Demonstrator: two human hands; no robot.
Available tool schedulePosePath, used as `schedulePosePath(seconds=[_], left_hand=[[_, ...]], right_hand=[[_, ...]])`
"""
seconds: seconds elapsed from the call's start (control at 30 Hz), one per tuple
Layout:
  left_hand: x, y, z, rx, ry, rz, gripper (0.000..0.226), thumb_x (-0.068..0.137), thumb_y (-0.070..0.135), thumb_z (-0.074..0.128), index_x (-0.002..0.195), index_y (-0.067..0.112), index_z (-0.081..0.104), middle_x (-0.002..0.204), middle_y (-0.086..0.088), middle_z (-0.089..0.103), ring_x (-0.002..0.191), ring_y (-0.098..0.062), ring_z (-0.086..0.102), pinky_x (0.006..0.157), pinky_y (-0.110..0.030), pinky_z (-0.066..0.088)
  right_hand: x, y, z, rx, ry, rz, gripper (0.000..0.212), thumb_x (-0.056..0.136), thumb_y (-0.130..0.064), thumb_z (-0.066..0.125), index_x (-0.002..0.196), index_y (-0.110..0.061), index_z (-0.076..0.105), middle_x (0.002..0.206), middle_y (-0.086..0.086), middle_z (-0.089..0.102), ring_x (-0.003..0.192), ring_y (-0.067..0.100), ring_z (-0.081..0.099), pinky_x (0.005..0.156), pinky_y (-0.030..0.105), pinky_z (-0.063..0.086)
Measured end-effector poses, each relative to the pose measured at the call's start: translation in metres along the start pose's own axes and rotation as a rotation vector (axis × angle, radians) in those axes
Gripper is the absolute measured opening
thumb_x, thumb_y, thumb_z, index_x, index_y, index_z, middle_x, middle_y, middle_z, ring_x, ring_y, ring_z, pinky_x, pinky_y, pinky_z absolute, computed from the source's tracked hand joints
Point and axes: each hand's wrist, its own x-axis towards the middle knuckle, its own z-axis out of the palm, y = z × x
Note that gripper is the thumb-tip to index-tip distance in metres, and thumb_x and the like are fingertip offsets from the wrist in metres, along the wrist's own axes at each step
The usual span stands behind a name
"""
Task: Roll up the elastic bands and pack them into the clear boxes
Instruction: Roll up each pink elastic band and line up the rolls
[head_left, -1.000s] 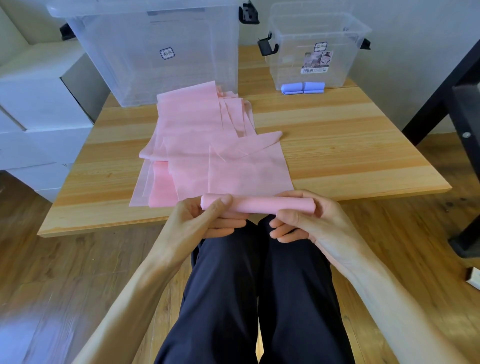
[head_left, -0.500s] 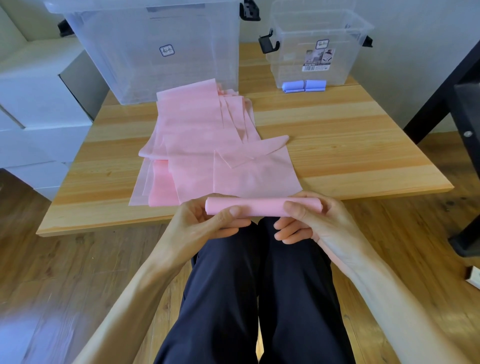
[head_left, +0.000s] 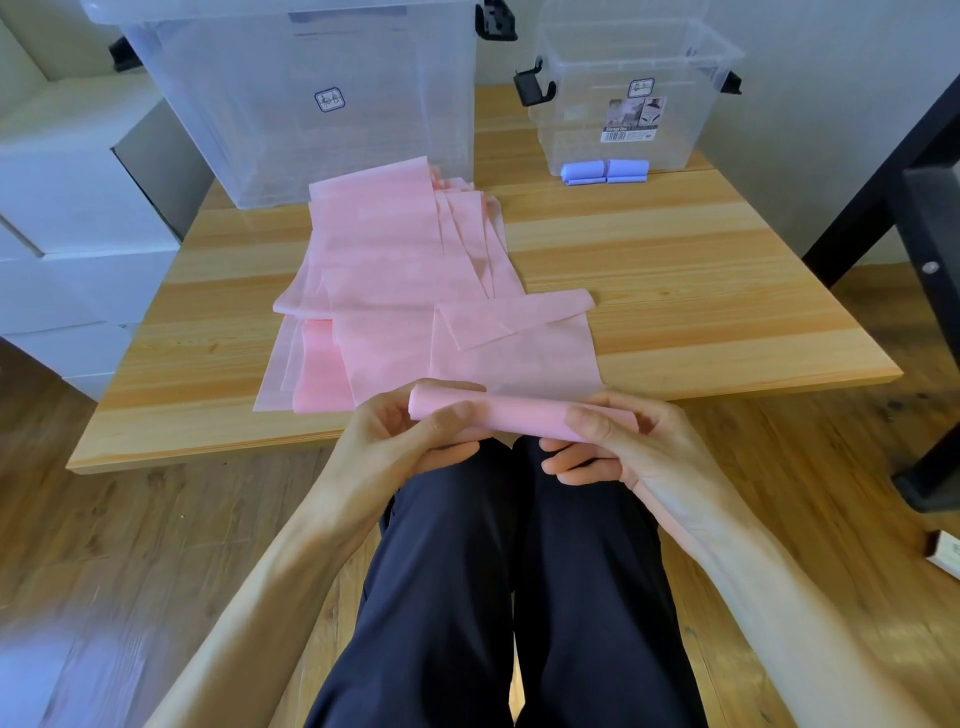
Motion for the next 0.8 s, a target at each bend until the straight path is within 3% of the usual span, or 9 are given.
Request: schedulePosePath(seconds=[0.1,0.27,0.43,0.6,0.8], left_hand=[[0.0002,0.0012,-0.001,0.028,0.005,0.006,0.033,0.08,0.027,0.064,0.106,0.009,0.071,0.101,-0.011,0.077,0.101,-0.022,0.073,0.078,-0.022,0.058],[-0.0024,0.0012,0.001,0.05,-0.035,-0.008,0.033,0.081,0.026,0.063,0.11,0.011,0.069,0.1,-0.009,0.077,0.1,-0.019,0.073,0.078,-0.022,0.058],[-0.0013,0.0014,0.002,0.094,-0.006,-0.013,0.036,0.081,0.032,0.062,0.105,0.006,0.068,0.095,-0.009,0.078,0.096,-0.02,0.074,0.076,-0.022,0.059],[-0.0017,0.0022,0.0032,0.095,-0.03,-0.013,0.035,0.08,0.031,0.064,0.109,0.012,0.07,0.099,-0.007,0.077,0.096,-0.02,0.074,0.078,-0.022,0.058],[0.0021,-0.0002,0.0029,0.097,0.038,-0.019,0.035,0.079,0.032,0.065,0.105,0.008,0.072,0.095,-0.006,0.078,0.093,-0.019,0.075,0.075,-0.02,0.058]], right_hand=[[-0.0017,-0.0013,-0.0005,-0.018,-0.04,-0.017,0.036,0.077,-0.019,0.072,0.112,-0.011,0.069,0.088,0.018,0.075,0.077,0.033,0.074,0.065,0.031,0.061],[-0.0016,-0.0021,0.0005,-0.009,-0.01,-0.008,0.03,0.077,-0.032,0.069,0.095,-0.008,0.072,0.078,0.021,0.073,0.066,0.034,0.073,0.056,0.03,0.059],[-0.0019,-0.0008,-0.0014,-0.013,-0.044,-0.008,0.031,0.077,-0.022,0.072,0.104,-0.007,0.069,0.085,0.021,0.074,0.073,0.034,0.074,0.062,0.031,0.06],[-0.0004,-0.0013,-0.0009,-0.012,-0.008,0.003,0.038,0.074,-0.034,0.072,0.095,-0.003,0.07,0.081,0.022,0.073,0.07,0.034,0.074,0.059,0.03,0.06],[-0.0009,0.0001,-0.0022,-0.019,-0.035,0.004,0.03,0.078,-0.021,0.072,0.103,-0.005,0.068,0.086,0.02,0.074,0.074,0.033,0.074,0.062,0.03,0.061]])
